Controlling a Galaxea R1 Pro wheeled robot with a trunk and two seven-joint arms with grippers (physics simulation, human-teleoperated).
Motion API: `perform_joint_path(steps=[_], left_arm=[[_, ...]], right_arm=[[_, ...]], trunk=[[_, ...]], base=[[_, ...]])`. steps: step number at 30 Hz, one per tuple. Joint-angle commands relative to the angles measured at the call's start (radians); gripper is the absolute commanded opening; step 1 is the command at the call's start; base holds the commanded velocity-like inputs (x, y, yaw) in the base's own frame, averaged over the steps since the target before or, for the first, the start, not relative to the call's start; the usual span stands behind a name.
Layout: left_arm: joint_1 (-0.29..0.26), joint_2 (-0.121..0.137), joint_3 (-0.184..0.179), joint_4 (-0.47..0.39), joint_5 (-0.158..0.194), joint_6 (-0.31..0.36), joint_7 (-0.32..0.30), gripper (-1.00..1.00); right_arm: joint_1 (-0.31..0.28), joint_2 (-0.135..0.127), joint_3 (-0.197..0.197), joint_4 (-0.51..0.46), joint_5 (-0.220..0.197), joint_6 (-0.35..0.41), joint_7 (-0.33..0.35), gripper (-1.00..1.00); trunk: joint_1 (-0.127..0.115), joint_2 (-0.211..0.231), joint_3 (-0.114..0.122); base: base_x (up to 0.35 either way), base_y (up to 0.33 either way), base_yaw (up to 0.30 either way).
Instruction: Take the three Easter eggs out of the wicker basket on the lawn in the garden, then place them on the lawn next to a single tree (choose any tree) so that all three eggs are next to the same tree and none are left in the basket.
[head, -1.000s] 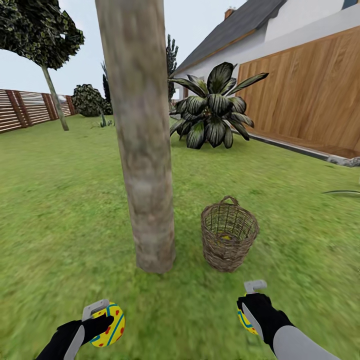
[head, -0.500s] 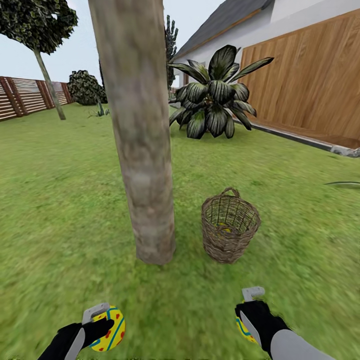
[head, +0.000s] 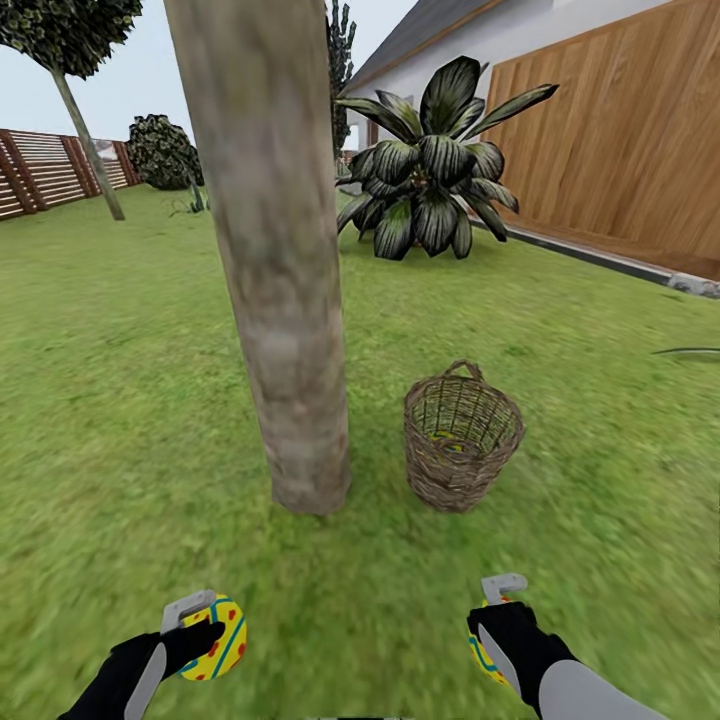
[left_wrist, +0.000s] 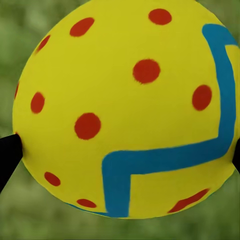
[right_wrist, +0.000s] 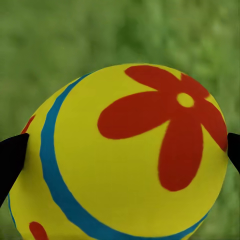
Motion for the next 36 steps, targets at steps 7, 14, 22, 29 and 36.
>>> perform_joint_path(steps=[7, 14, 22, 29, 36], left_arm=[[0.0, -0.002, 0.003, 0.0, 0.006, 0.006, -0.003, -1.0], [0.0, 0.0, 0.003, 0.0, 0.005, 0.006, -0.003, -1.0], [0.0, -0.001, 0.003, 0.0, 0.007, 0.009, -0.006, -1.0], [0.0, -0.002, 0.003, 0.0, 0.008, 0.008, -0.006, -1.0], [0.0, 0.001, 0.004, 0.002, 0.007, 0.009, -0.007, -1.0]], right_arm=[[0.0, 0.0, 0.007, -0.002, -0.005, 0.006, -0.006, -1.0], [0.0, -0.001, 0.007, -0.002, -0.005, 0.005, -0.006, -1.0], [0.0, -0.001, 0.007, -0.002, -0.005, 0.004, -0.006, -1.0], [-0.001, 0.001, 0.007, -0.002, -0.005, 0.004, -0.006, -1.0], [-0.001, 0.001, 0.007, -0.002, -0.005, 0.003, -0.006, -1.0]], trunk=[[0.002, -0.002, -0.024], [0.005, -0.003, -0.047], [0.005, -0.003, -0.047], [0.005, -0.003, -0.047], [0.005, -0.003, -0.047]], base=[[0.0, 0.0, 0.0], [0.0, 0.0, 0.0], [0.178, 0.0, 0.0], [0.272, 0.088, 0.0], [0.013, 0.317, 0.0]])
